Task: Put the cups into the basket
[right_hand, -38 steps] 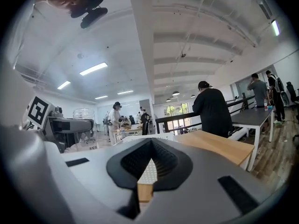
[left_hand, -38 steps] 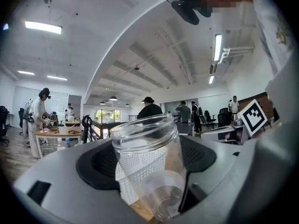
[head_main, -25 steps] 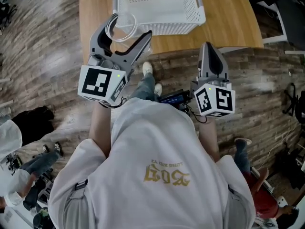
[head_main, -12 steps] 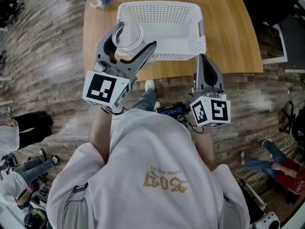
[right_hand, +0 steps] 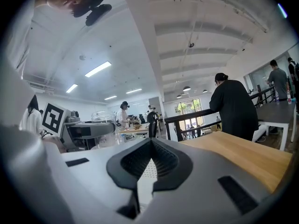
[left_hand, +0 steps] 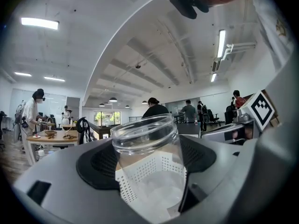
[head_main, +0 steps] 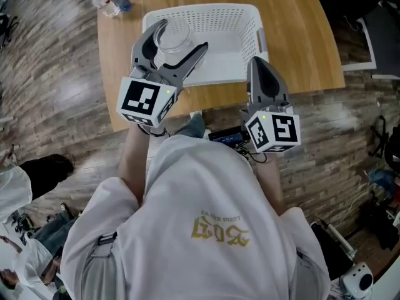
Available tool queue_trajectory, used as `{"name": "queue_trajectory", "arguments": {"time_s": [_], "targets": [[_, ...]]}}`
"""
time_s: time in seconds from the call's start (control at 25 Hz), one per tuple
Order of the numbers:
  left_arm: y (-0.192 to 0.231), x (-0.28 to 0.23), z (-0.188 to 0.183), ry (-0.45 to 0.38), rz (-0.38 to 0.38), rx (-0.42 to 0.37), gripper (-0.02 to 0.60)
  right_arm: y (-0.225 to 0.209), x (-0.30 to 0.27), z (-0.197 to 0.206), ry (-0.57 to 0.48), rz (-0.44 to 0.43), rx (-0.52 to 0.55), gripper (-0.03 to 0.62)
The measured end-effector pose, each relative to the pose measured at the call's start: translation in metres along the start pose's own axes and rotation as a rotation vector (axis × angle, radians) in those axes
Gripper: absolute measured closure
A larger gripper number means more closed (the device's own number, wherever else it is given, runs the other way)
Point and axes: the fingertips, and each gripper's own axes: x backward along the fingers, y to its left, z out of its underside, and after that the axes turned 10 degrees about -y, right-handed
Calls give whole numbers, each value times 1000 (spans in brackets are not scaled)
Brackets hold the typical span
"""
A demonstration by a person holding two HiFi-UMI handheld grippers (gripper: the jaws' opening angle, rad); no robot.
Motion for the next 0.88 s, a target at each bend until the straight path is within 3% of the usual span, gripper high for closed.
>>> {"name": "queue_trajectory", "arguments": {"time_s": [0.36,0.88], "targets": [[7,-38,41,44,88,10,183,-7,-34,18,65,21,13,584],[0,-56,85,108,182,-24,183,-7,-62,40,143,-21,-2,583]]}}
